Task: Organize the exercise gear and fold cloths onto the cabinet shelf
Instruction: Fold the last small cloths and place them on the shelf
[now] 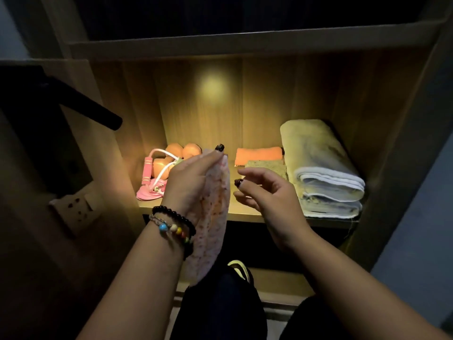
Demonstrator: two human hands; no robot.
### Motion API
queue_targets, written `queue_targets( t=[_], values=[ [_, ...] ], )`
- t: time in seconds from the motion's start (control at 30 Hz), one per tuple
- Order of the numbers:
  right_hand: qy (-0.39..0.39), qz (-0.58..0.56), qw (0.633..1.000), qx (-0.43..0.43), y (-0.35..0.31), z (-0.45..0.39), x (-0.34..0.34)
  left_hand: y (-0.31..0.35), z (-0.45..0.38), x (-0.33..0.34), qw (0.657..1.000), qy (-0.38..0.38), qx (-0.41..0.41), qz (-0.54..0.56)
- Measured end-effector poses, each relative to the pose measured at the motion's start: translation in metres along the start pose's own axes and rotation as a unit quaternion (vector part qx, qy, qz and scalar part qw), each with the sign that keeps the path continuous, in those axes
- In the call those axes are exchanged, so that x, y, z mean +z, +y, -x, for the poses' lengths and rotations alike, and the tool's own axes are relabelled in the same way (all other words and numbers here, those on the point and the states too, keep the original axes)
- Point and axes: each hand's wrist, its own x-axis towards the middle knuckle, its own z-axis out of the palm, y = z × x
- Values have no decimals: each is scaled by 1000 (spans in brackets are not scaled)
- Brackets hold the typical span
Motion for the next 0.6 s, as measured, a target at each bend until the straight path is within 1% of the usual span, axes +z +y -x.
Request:
queue_targets(
  t=[0.03, 0.13, 0.2, 0.27, 0.33, 0.4, 0.47, 0.53, 0.6],
  values=[
    [-11, 8, 1000, -10, -5, 1, 1, 3, 4, 1, 1000, 0, 7, 7],
    [-49, 86, 994, -47, -15, 4, 5, 9, 14, 4, 999, 5, 45, -16],
    [-50, 116, 990, -69, -19, 7, 7, 16, 20, 6, 998, -1, 65, -25],
    [-31, 116, 989, -87, -23, 8, 7, 22, 27, 7, 996, -14, 82, -34],
    [-24, 98, 991, -84, -27, 9, 5, 25, 32, 8, 994, -16, 100, -44],
    [-28, 78, 993, -80, -32, 9, 0, 29, 36, 8, 992, -14, 112, -61],
    [-48, 83, 992, -76, -37, 8, -6, 32, 38, 7, 987, -35, 127, -89],
    [-75, 76, 993, -46, -40, 6, -10, 34, 39, 6, 975, -68, 169, -127],
    [-89, 76, 993, -20, -42, 5, -14, 33, 37, 6, 942, -64, 248, -214]
  ],
)
